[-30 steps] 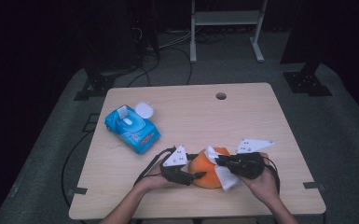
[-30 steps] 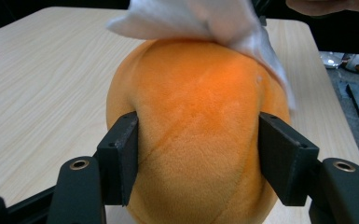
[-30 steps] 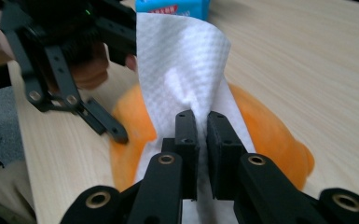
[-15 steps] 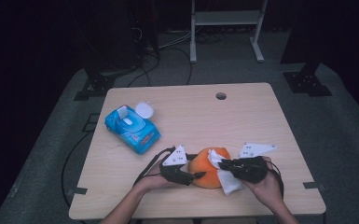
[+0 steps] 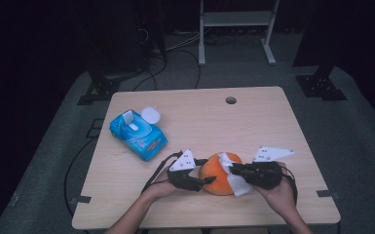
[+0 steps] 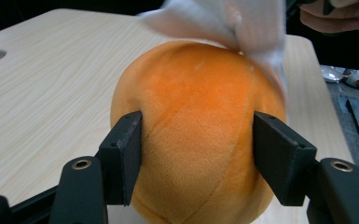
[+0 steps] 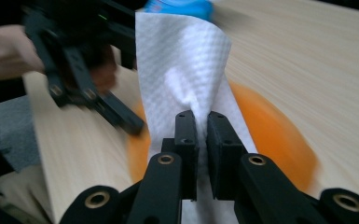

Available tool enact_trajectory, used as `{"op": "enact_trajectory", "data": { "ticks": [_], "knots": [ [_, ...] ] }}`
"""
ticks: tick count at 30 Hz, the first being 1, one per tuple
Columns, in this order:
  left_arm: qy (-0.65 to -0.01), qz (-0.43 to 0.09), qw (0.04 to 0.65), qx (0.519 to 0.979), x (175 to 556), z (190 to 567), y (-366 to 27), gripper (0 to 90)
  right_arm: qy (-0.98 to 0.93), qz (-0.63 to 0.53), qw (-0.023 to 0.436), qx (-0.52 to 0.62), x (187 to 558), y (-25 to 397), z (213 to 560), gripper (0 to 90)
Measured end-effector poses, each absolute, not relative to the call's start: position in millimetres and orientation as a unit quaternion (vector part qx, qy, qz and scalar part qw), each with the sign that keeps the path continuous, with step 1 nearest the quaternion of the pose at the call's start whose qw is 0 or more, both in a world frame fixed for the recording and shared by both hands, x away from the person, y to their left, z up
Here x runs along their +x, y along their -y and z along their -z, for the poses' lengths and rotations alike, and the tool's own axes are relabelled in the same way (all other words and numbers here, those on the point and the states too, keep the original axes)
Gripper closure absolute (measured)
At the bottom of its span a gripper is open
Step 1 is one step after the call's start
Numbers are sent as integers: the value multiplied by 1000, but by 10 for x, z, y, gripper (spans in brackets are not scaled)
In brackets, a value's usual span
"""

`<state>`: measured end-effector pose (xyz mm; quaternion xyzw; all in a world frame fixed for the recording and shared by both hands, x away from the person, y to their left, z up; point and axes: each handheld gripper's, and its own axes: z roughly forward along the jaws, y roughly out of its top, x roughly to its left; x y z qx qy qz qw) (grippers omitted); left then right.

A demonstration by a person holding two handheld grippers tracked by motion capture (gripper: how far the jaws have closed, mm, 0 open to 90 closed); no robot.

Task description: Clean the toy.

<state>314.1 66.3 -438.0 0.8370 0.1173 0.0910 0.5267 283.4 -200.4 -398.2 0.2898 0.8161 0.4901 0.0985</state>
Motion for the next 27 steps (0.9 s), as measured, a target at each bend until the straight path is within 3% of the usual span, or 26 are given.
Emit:
{"op": "enact_trajectory", "data": {
  "ticks": [4,8,14,18,21,25,27],
  "knots": [
    [-112,-95,520,842,3108,4391,-625,369,-828,-481,114,264,2854,1791,3931,825],
    [-121,-86,521,841,3159,4435,-697,361,-827,-472,115,284,2904,1904,4021,825],
    [-135,-75,527,836,3197,4449,-707,227,-816,-469,97,325,2930,2195,4155,826],
    [-131,-82,522,839,3176,4446,-697,365,-816,-470,106,320,2921,2161,4090,825],
    [-129,-86,522,839,3164,4424,-686,398,-816,-479,110,305,2903,2077,4008,824],
    [-127,-83,524,838,3163,4415,-695,385,-824,-470,118,292,2917,2016,3970,824],
    [-134,-83,530,833,3179,4416,-695,307,-830,-459,117,296,2934,2046,4034,825]
  ]
}}
